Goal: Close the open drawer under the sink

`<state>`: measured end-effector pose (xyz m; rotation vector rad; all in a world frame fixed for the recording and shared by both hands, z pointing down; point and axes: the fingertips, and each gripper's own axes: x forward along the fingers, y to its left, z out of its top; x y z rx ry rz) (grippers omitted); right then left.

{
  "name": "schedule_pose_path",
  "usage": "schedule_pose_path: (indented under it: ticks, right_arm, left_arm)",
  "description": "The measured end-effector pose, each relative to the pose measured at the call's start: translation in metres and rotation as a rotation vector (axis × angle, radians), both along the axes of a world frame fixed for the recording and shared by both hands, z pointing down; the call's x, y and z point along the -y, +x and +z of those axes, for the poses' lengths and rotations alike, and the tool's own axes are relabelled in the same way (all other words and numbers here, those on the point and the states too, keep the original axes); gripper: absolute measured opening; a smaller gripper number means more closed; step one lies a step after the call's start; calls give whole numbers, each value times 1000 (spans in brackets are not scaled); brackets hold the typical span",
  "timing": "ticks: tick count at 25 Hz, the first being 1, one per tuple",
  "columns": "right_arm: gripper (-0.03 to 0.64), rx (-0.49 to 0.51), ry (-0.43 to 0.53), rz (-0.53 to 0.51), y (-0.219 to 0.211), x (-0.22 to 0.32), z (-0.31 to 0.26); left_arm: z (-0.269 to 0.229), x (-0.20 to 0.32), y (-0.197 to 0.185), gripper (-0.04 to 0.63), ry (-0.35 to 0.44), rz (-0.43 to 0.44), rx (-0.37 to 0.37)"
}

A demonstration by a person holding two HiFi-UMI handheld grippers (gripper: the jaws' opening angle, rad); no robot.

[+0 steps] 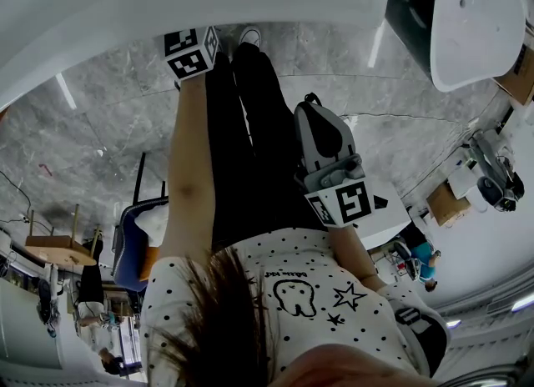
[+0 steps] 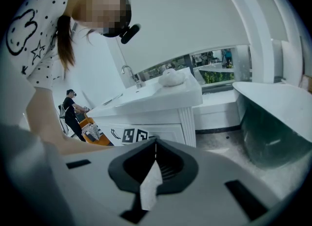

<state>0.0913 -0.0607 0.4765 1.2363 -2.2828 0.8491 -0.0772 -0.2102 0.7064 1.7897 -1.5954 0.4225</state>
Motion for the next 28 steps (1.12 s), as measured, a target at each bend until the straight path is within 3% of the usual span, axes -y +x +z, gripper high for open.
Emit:
schedule_pose_path:
  ticks: [28]
  right_arm:
    - [14,2,-1,-15,5,-2,0]
  left_arm:
    - [3,1,9,121,-7,-28,9]
